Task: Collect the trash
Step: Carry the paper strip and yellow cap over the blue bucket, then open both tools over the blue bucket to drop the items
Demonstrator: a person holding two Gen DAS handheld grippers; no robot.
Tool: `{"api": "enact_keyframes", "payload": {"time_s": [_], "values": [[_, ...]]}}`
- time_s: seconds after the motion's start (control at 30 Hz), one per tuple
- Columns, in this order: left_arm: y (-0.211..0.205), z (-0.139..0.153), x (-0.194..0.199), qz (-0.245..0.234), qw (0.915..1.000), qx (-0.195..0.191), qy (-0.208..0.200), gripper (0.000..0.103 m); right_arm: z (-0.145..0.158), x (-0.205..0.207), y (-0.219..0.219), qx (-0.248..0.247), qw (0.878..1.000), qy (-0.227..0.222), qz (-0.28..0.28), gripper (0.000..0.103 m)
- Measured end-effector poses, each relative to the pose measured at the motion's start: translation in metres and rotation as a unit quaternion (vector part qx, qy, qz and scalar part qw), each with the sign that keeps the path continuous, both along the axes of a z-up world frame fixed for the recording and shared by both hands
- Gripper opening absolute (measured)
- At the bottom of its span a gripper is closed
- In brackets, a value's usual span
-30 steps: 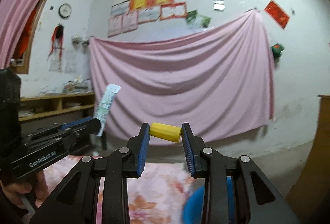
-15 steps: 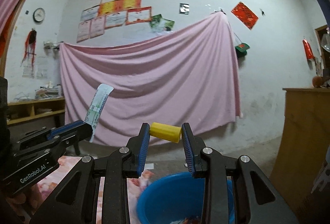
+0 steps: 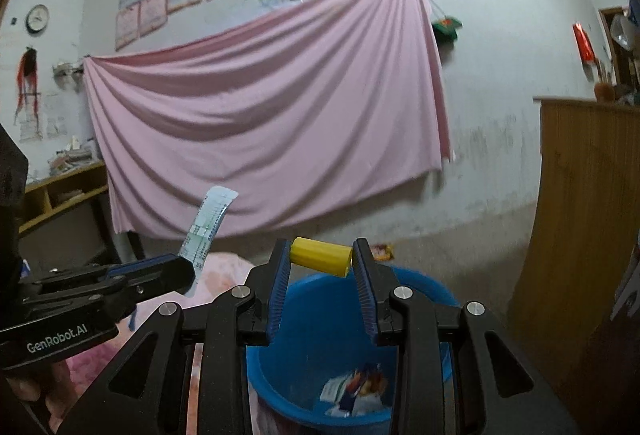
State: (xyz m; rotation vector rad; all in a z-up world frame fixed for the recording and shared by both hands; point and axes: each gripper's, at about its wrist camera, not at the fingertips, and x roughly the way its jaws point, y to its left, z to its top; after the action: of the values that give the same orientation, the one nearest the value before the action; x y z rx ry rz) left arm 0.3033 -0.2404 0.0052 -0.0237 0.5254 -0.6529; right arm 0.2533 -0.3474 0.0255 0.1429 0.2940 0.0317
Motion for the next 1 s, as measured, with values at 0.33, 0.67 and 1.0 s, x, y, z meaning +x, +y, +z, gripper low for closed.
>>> {"api": "enact_keyframes", "payload": {"time_s": [0.33, 0.67, 1.0], "values": [[-0.003, -0.006, 0.027, 0.015, 0.9962, 0.008, 0.086, 0.011, -0.017, 0.020, -0.016, 0.038, 0.997, 0.067, 0.006, 0.030], [0.007, -0.009, 0.031, 0.032, 0.9939, 0.003, 0.105, 0.022, -0.019, 0.025, -0.022, 0.050, 0.995, 0.088, 0.003, 0.032], [0.049, 0.008, 0.015, 0.067, 0.9953, -0.012, 0.069, 0.022, 0.003, 0.017, -0.006, 0.036, 0.997, 0.067, 0.015, 0.033]]}}
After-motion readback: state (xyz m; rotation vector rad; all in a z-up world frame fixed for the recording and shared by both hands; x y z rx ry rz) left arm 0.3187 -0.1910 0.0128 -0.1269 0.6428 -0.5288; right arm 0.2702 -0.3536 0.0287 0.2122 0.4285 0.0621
